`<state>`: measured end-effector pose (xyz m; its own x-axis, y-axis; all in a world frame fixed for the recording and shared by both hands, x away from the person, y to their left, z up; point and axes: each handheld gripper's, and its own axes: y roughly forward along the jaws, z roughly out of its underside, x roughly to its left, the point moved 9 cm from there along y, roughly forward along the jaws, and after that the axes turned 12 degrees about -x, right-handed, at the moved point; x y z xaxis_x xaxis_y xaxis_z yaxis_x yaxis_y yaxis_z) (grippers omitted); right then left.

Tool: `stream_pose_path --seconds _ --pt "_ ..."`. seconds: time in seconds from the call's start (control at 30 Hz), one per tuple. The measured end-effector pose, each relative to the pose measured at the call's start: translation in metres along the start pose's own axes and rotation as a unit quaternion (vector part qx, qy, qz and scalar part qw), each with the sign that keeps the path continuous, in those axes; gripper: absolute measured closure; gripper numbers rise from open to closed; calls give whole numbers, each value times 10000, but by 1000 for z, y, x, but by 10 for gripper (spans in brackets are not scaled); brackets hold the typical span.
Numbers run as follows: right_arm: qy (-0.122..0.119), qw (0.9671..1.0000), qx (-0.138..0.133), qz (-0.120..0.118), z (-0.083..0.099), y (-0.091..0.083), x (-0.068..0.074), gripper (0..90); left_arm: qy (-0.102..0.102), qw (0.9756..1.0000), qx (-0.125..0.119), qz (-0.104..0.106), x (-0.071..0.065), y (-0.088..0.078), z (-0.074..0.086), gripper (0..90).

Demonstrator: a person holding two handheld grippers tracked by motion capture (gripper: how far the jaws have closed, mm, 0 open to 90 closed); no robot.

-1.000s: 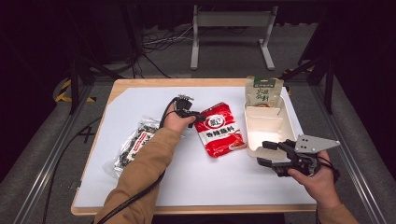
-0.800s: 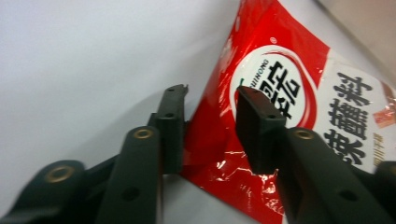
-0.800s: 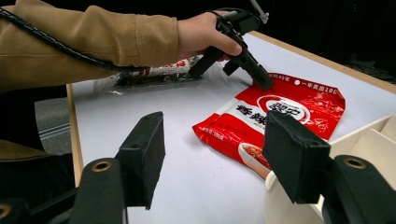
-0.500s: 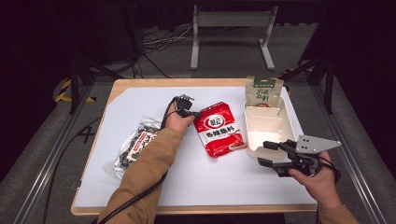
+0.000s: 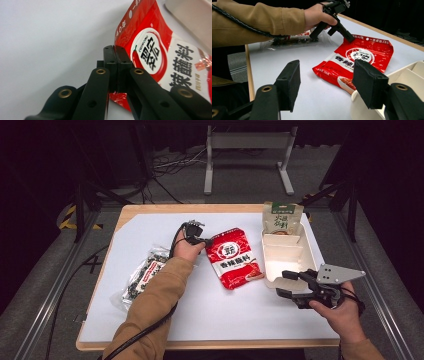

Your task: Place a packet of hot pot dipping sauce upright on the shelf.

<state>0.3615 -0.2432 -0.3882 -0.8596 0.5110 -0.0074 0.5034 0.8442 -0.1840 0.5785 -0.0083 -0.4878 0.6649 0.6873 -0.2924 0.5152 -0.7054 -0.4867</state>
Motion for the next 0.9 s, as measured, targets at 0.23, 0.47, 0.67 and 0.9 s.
stream_pose_path --seconds 0.23,0.47,0.67,0.9 --pt "-51 10000 -27 23 -4 -1 0 387 113 9995 -77 272 -18 -18 -15 895" --pt "-103 9999 -99 44 -10 -4 0 387 370 9984 -122 402 -37 -41 -30 896" --pt "-116 9998 -137 86 -13 -6 -1 387 576 9963 -281 566 -57 -65 -44 896" --pt "-137 9998 -142 68 -15 -6 2 386 728 9933 -419 796 -84 -91 -55 897"
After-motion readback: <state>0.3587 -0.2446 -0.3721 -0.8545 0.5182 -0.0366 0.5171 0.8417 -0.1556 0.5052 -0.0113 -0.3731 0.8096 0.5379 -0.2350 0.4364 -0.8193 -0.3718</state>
